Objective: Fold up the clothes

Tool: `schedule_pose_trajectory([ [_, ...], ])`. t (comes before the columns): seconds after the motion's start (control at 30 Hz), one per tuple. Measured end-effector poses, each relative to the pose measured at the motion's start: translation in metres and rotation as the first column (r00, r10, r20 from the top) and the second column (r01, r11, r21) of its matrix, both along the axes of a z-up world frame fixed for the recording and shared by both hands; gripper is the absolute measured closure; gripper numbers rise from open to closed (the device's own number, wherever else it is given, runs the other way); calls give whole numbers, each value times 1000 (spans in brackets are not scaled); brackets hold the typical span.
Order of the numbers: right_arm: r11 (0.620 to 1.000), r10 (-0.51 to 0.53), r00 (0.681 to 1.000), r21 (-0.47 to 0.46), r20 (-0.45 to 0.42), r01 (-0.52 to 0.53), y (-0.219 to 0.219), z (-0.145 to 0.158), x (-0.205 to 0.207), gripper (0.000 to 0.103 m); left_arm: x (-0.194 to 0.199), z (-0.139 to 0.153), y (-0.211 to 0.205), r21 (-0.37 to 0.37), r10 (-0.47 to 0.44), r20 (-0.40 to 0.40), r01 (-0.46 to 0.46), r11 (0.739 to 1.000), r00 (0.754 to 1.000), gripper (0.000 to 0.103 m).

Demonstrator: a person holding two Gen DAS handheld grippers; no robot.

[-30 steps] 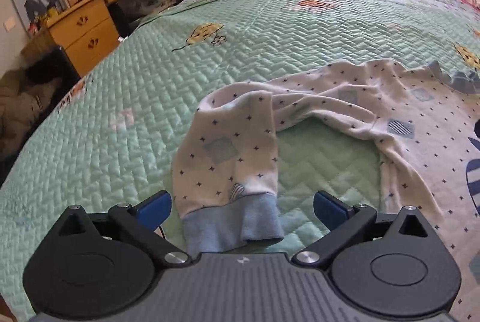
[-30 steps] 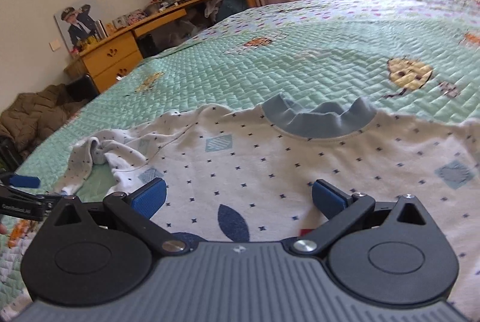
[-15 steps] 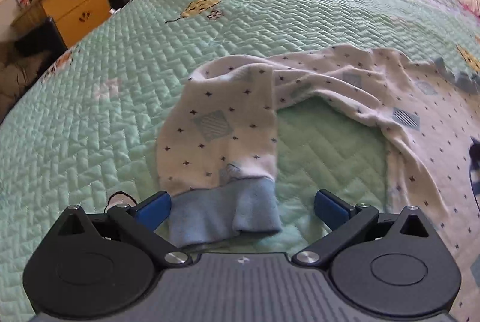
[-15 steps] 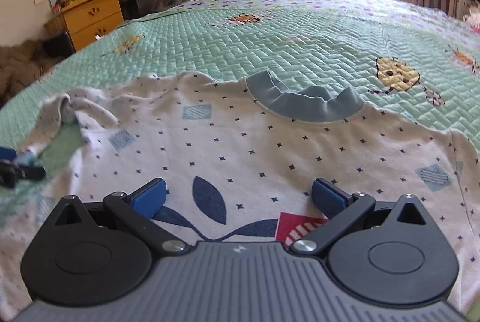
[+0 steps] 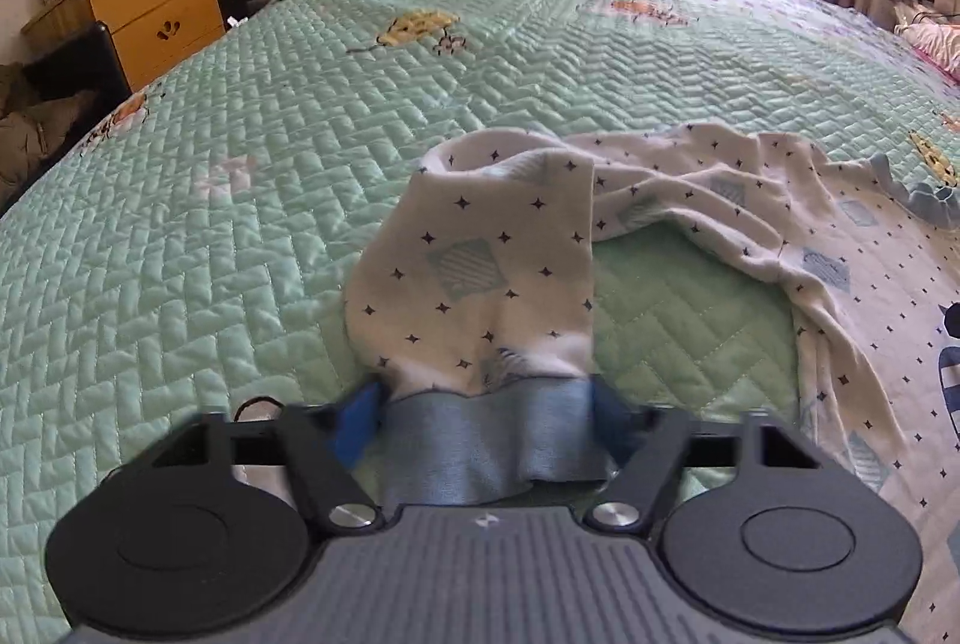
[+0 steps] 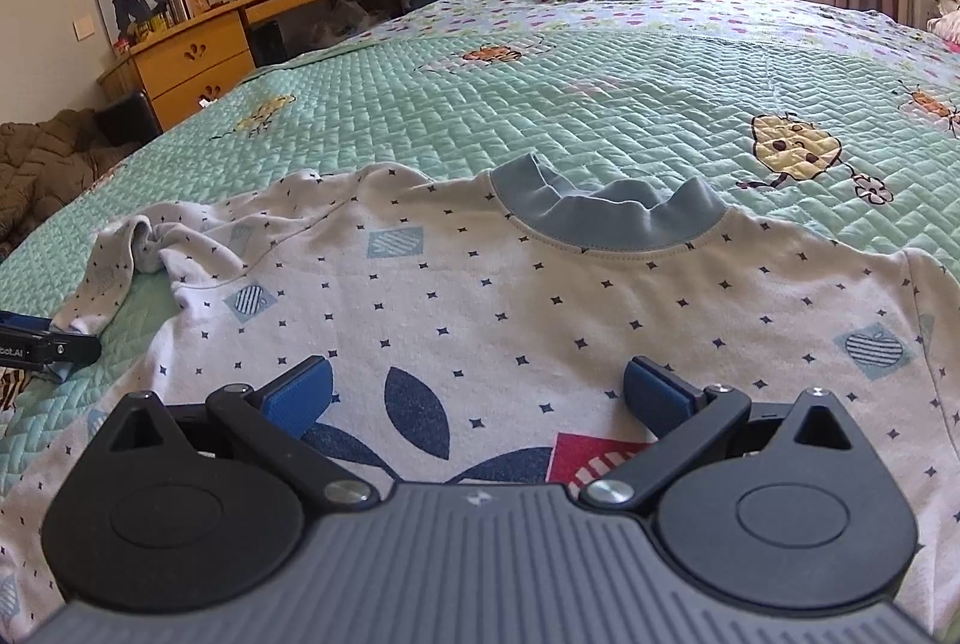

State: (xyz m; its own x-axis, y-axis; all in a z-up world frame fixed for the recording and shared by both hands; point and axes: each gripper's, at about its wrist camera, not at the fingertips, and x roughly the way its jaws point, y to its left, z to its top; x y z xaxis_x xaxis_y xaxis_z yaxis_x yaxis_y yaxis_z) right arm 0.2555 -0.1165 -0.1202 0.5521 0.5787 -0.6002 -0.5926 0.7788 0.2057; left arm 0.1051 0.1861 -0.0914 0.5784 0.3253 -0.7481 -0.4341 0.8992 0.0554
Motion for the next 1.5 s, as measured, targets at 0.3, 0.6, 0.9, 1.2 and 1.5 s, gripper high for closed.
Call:
schedule_pose_trajectory([
  [0.3, 996, -13, 1000, 83, -26, 15, -13, 1, 3, 0, 11, 55, 36, 247, 86, 74, -102, 964, 994, 84],
  [0.6, 991, -18, 998, 132, -57, 25, -19, 0, 6, 0, 31, 53, 86, 302, 127, -8, -119, 946, 992, 83],
  [0.9, 991, -14, 998, 130, -54, 21, -18, -1, 6, 0, 33, 27, 117, 256, 158, -87, -131, 958, 984, 82],
  [1.2, 991, -13, 999, 135, -53, 20, -19, -2, 6, 0, 9, 25, 29, 154, -212, -133, 231, 961, 968, 50],
  [1.5, 987, -6, 998, 159, -59, 16, -21, -1, 6, 0, -39, 58, 27, -63, -101, 145, 111, 992, 984, 10],
])
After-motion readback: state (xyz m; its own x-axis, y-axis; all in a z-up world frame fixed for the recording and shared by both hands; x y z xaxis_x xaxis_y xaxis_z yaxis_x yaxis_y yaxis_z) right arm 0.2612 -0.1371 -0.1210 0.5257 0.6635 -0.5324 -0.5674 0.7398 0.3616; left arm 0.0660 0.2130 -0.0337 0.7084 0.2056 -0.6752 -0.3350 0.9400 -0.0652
